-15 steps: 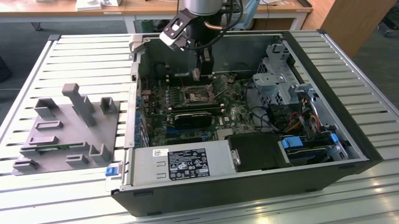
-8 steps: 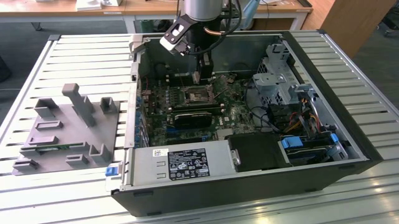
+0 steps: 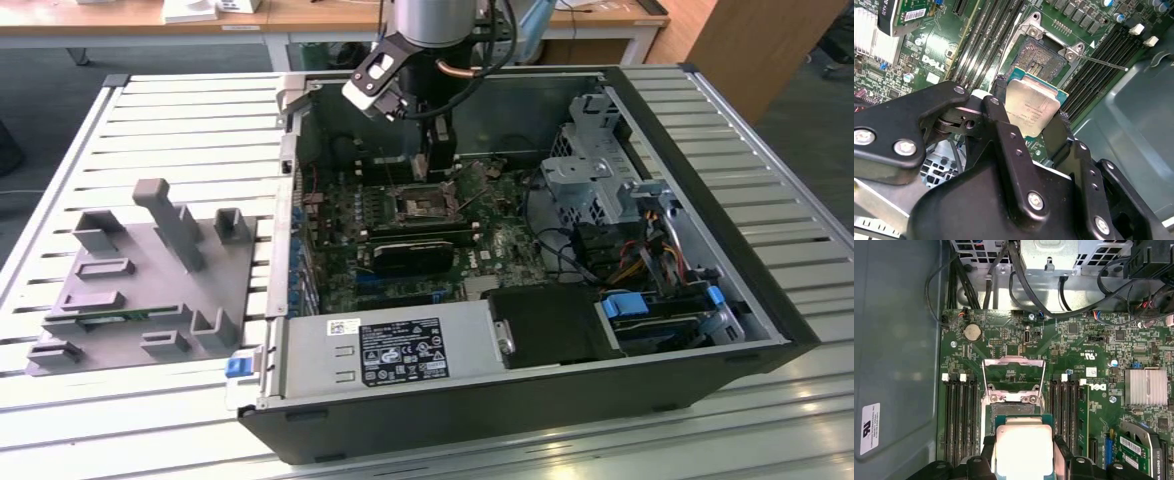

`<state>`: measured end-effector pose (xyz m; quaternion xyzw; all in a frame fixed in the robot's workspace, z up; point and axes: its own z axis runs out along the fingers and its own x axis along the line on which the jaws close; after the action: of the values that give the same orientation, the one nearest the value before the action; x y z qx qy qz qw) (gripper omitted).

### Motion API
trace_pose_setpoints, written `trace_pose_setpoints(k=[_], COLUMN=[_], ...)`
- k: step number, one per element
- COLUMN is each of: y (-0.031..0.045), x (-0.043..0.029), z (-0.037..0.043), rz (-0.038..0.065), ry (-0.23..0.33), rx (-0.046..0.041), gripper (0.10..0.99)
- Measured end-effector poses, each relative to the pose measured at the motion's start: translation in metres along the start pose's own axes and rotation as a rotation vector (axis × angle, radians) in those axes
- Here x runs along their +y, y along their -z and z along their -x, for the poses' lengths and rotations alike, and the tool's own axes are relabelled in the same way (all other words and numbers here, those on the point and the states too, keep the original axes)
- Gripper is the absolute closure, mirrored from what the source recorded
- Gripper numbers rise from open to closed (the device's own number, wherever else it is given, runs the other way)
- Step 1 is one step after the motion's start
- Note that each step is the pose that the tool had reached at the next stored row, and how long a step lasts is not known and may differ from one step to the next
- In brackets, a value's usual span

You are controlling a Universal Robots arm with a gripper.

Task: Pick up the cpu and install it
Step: 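Place the cpu into insertion slot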

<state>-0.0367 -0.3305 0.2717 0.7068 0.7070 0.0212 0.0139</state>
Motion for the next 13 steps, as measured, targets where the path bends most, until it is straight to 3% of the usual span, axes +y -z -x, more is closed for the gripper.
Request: trace_pose_setpoints(k=[13], y=[-0.0029], x=[-0.0001], z=[0.0000], rz=[0.000], ry=[0.000], rx=[0.0001], gripper=[0.545])
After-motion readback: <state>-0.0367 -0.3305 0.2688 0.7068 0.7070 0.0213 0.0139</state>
